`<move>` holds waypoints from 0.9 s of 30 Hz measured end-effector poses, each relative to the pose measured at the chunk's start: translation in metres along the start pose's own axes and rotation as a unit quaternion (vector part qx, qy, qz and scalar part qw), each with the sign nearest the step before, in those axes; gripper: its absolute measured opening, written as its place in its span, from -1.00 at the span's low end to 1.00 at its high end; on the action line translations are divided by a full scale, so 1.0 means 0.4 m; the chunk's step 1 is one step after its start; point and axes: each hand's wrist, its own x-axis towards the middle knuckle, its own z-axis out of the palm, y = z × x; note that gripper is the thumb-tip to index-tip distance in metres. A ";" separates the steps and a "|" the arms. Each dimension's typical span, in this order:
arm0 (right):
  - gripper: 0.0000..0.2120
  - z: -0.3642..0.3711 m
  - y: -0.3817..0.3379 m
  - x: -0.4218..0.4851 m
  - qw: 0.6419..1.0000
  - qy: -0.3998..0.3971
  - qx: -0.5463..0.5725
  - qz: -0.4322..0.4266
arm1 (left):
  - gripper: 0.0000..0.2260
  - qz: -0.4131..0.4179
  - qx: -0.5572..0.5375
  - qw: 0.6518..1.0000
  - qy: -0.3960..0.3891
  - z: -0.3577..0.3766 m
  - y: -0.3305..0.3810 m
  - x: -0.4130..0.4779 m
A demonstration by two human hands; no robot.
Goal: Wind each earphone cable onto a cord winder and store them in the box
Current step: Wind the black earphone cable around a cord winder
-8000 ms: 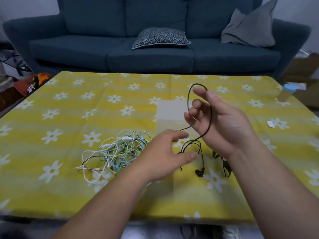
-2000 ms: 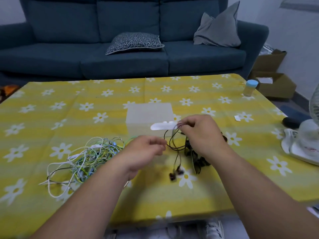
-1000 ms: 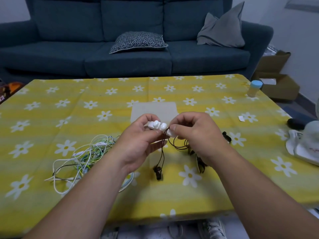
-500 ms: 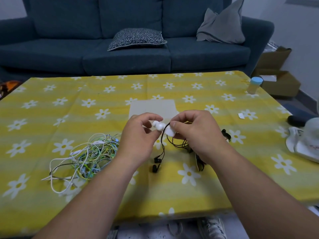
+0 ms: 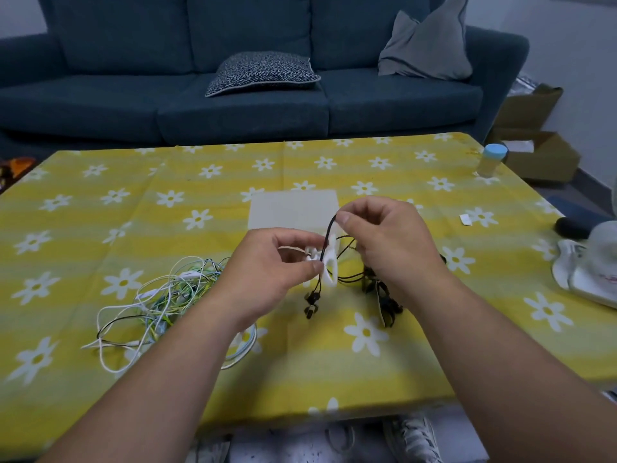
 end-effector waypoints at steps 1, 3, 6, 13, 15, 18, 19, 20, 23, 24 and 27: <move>-0.90 -0.003 0.000 0.003 1.000 0.014 -0.005 -0.007 | -0.76 -0.002 0.011 1.000 -0.016 -0.001 0.000 -0.002; -0.90 -0.008 -0.003 0.006 0.999 0.040 0.005 -0.023 | -0.78 -0.006 0.029 0.998 -0.053 -0.002 0.000 -0.007; -0.89 -0.018 -0.007 0.013 0.995 0.080 0.036 -0.038 | -0.76 -0.012 0.065 0.993 -0.099 0.000 -0.003 -0.014; -0.85 -0.057 -0.006 0.026 0.983 0.158 0.083 -0.039 | -0.77 -0.026 0.072 0.989 -0.126 0.003 -0.002 -0.022; -0.85 -0.059 -0.004 0.027 0.983 0.163 0.080 -0.041 | -0.77 -0.029 0.060 0.990 -0.124 0.003 0.000 -0.024; -0.87 -0.058 -0.001 0.028 0.983 0.170 0.068 -0.033 | -0.76 -0.043 0.050 0.990 -0.123 0.008 -0.001 -0.027; -0.87 -0.058 0.001 0.028 0.981 0.179 0.067 -0.025 | -0.76 -0.048 0.045 0.990 -0.123 0.009 -0.003 -0.027; -0.86 -0.059 0.004 0.030 0.979 0.191 0.067 -0.017 | -0.77 -0.054 0.037 0.990 -0.124 0.010 -0.004 -0.027; -0.82 -0.065 0.011 0.036 0.971 0.227 0.069 0.011 | -0.75 -0.068 0.003 0.991 -0.116 0.007 -0.003 -0.026; -0.81 -0.066 0.015 0.038 0.970 0.234 0.066 0.020 | -0.74 -0.069 -0.004 0.991 -0.115 0.007 0.000 -0.026; -0.81 -0.070 0.023 0.041 0.967 0.241 0.062 0.046 | -0.73 -0.061 -0.013 0.991 -0.116 0.008 0.009 -0.028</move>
